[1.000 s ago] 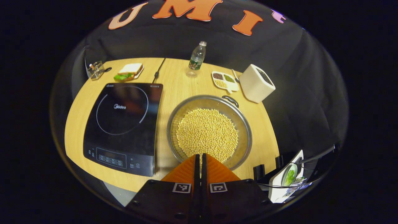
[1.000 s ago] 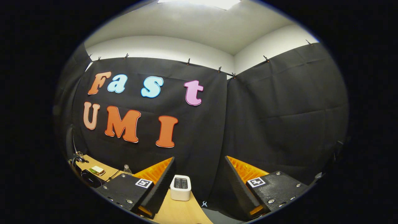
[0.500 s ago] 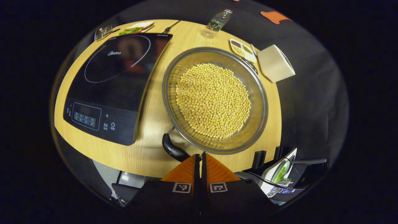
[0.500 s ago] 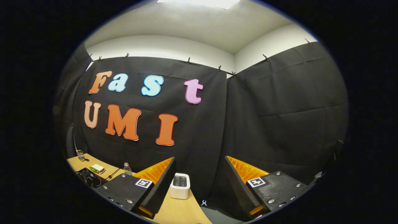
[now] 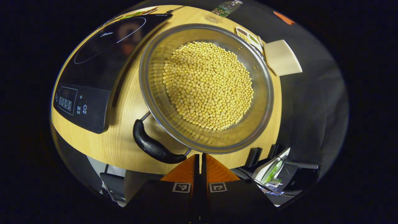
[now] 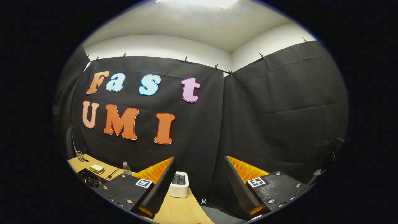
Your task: First push the handle of the pot to place it horizontally, then grasp the pot with both hands and set it on the induction cooktop.
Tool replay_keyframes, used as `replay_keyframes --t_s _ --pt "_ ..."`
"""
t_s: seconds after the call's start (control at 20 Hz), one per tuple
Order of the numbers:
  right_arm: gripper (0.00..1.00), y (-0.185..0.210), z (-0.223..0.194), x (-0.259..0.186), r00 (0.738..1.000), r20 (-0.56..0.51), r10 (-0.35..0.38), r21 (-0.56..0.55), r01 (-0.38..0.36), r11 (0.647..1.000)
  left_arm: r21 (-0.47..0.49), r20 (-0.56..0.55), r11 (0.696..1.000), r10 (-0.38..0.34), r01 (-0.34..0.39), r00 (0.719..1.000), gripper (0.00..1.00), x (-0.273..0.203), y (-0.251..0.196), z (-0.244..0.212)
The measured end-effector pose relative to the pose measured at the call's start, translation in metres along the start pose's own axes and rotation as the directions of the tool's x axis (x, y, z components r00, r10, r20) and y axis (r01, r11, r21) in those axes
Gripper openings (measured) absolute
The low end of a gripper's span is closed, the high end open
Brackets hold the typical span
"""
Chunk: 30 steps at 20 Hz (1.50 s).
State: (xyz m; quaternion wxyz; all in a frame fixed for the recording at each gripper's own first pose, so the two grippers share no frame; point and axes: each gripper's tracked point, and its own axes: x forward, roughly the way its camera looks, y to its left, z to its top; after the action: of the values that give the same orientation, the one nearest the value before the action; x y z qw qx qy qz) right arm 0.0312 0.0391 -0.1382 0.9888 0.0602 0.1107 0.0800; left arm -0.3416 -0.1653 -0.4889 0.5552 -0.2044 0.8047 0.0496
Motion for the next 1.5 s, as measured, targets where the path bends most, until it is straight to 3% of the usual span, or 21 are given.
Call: replay_keyframes --t_s 0.1,0.3,0.65,1.0,1.3,1.5 --pt "0.95 0.003 -0.001 0.000 1.000 -0.008 0.004 -0.004 -0.004 1.000 0.057 0.005 0.995 0.081 -0.081 0.997 0.08 0.007 0.010 0.002" --pt "0.95 0.008 -0.005 -0.001 1.000 -0.021 0.001 -0.042 -0.002 0.999 0.102 0.047 0.980 0.169 -0.173 0.984 0.08 0.010 0.026 0.015" --pt "0.95 0.018 -0.009 -0.005 0.999 -0.039 -0.005 -0.043 0.004 0.999 0.200 0.156 0.932 0.274 -0.302 0.949 0.08 -0.002 0.054 0.060" --pt "0.95 0.013 -0.011 -0.013 0.996 -0.061 -0.060 -0.054 0.057 0.997 0.309 0.234 0.894 0.259 -0.325 0.937 0.08 0.001 0.061 0.112" --pt "0.95 0.008 -0.018 -0.025 0.989 -0.088 -0.117 -0.062 0.112 0.992 0.434 0.277 0.843 0.211 -0.318 0.937 0.08 0.004 0.071 0.175" --pt "0.95 0.001 -0.024 -0.034 0.981 -0.114 -0.160 -0.069 0.153 0.986 0.492 0.320 0.809 0.174 -0.320 0.931 0.08 0.008 0.068 0.190"
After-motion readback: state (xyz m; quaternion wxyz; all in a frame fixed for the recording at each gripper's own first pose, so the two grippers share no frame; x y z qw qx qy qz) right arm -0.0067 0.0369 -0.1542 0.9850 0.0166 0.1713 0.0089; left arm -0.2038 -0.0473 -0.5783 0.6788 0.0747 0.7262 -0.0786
